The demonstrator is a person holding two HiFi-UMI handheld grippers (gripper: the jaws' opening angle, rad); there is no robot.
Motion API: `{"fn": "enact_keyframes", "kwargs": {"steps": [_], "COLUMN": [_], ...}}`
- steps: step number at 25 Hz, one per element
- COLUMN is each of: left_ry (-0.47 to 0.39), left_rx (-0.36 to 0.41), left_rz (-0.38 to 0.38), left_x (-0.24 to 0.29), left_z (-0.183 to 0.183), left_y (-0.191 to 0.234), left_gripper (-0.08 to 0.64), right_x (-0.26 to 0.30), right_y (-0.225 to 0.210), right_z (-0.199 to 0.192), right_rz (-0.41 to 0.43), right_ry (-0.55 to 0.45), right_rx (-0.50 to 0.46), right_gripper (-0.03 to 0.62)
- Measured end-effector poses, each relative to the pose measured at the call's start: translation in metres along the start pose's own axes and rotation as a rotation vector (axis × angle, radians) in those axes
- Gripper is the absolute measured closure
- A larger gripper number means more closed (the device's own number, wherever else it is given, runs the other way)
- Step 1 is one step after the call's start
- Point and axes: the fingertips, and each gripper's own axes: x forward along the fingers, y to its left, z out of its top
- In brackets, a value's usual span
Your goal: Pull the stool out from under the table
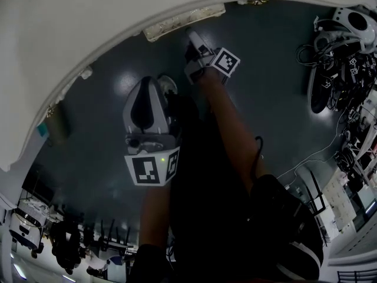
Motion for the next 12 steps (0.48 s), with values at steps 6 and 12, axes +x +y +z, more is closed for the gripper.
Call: {"fn": "enact_keyframes", "kwargs": {"steps": [6, 12], "left_ry": [-0.002, -0.015], "left_rx": [0.002, 0.023], "left_rz": [0.041, 0.052], "left_x": [0.0, -0.001], "left_z": [-0.012, -0.014], "left_y": [0.016, 0.033], "left_gripper": [0.554, 0.554], "right_x": [0.018, 0.035], "right_y": [-0.01, -0.008], "right_z": [0.014, 0.019], "right_rz": [0.017, 0.028], "right_ry": [-0.051, -0.065], "right_rx": [0.03, 0.047], "right_gripper": [0.031, -0.005]}}
